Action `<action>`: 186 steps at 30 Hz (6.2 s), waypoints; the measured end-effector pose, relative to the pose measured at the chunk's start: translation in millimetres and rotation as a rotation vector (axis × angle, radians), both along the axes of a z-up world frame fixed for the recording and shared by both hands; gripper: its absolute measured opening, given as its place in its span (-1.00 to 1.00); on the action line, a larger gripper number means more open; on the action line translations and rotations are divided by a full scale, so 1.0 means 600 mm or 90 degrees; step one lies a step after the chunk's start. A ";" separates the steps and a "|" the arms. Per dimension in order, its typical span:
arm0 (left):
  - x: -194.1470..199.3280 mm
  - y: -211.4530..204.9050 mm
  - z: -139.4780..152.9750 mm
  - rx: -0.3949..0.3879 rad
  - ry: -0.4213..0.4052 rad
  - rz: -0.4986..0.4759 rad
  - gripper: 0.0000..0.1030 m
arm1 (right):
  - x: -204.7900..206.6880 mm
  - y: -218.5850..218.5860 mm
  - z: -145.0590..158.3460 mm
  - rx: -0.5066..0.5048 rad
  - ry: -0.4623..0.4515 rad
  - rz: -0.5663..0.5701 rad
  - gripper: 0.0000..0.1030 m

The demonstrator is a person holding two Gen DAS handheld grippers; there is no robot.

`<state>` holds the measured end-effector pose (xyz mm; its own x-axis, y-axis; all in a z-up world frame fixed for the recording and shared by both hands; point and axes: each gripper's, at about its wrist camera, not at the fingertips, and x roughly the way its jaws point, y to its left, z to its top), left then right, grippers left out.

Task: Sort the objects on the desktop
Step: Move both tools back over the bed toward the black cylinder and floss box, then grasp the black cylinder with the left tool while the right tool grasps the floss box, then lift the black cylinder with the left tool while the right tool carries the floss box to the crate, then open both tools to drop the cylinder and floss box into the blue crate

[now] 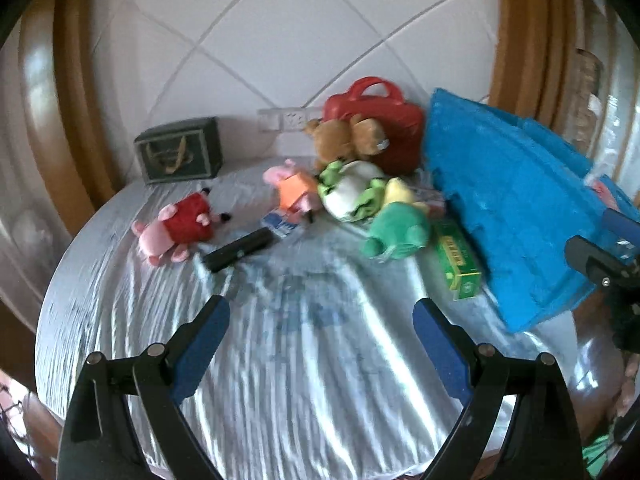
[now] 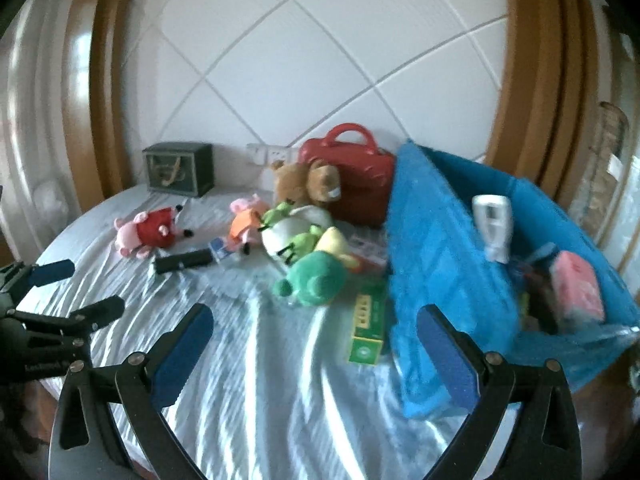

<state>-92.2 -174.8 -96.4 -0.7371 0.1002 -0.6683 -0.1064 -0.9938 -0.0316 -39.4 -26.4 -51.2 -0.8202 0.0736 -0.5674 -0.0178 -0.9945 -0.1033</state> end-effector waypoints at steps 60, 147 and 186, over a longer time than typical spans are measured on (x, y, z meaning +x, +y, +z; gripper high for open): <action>-0.557 -0.253 -0.380 -0.008 -0.273 0.138 -0.05 | -0.717 -0.244 -0.421 -0.091 -0.345 0.162 1.00; -0.087 0.051 0.123 0.048 0.129 -0.012 -0.34 | -0.097 -0.058 0.109 -0.026 0.128 0.060 0.33; -0.105 0.727 0.114 -0.056 0.054 -0.097 -0.33 | 0.039 0.631 0.083 -0.077 0.121 -0.058 0.33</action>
